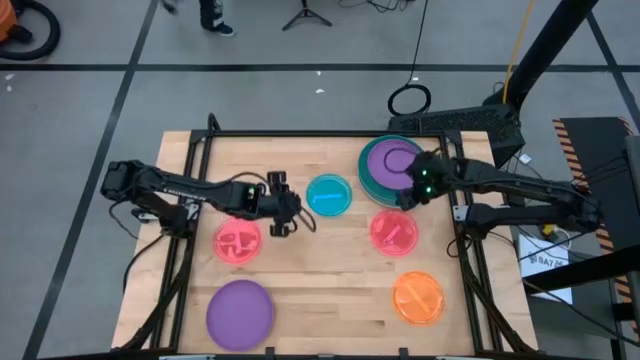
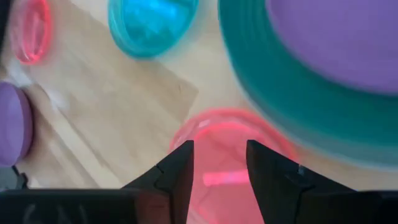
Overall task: Stack plastic plates
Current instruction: Stack the purple plate on top of the other purple plate
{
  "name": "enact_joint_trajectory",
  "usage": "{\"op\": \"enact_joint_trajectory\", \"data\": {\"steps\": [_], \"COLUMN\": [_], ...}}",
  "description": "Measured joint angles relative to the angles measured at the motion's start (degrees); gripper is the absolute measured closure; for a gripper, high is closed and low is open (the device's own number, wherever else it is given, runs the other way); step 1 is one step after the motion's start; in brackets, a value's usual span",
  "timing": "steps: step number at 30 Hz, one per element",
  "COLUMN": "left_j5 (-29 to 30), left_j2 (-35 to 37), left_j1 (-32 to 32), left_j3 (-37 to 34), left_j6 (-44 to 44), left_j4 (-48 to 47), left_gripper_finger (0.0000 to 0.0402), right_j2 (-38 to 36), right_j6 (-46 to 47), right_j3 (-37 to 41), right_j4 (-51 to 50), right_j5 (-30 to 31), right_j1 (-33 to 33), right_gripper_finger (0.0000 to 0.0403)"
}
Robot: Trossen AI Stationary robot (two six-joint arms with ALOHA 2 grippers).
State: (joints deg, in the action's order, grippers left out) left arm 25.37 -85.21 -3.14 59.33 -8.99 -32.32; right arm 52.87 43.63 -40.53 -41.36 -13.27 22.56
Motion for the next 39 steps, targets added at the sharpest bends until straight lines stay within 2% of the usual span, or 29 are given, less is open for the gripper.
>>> {"op": "enact_joint_trajectory", "data": {"steps": [8,14,17,20,26,34,39], "left_j5": [0.17,0.17,0.19,0.19,0.19,0.19,0.19], "left_j2": [0.01,0.01,0.01,0.01,0.01,0.01,0.01], "left_j1": [6.53,7.11,7.14,7.15,7.26,7.24,7.24], "left_j3": [0.00,0.00,0.00,0.00,0.00,0.00,0.00], "left_j6": [0.58,0.02,-0.76,-1.98,-3.83,-4.05,-3.19], "left_j4": [0.95,-1.77,-2.59,-2.11,-1.52,-0.91,-0.89], "left_gripper_finger": [0.0197,0.0197,0.0197,0.0197,0.0197,0.0197,0.0197], "right_j2": [6.34,11.16,12.00,11.97,11.99,11.99,11.98], "right_j6": [12.34,17.97,19.27,19.31,18.67,18.71,18.89], "right_j3": [0.00,0.00,0.00,0.00,0.00,0.00,0.98], "right_j4": [-2.60,-14.56,-20.47,-22.25,-22.13,-21.75,-17.24], "right_j5": [1.45,1.14,1.30,1.84,4.46,6.70,9.04], "right_j1": [-11.32,-16.29,-17.01,-17.06,-17.06,-17.06,-17.06], "right_gripper_finger": [0.0277,0.0301,0.0309,0.0311,0.0295,0.0252,0.0241]}}
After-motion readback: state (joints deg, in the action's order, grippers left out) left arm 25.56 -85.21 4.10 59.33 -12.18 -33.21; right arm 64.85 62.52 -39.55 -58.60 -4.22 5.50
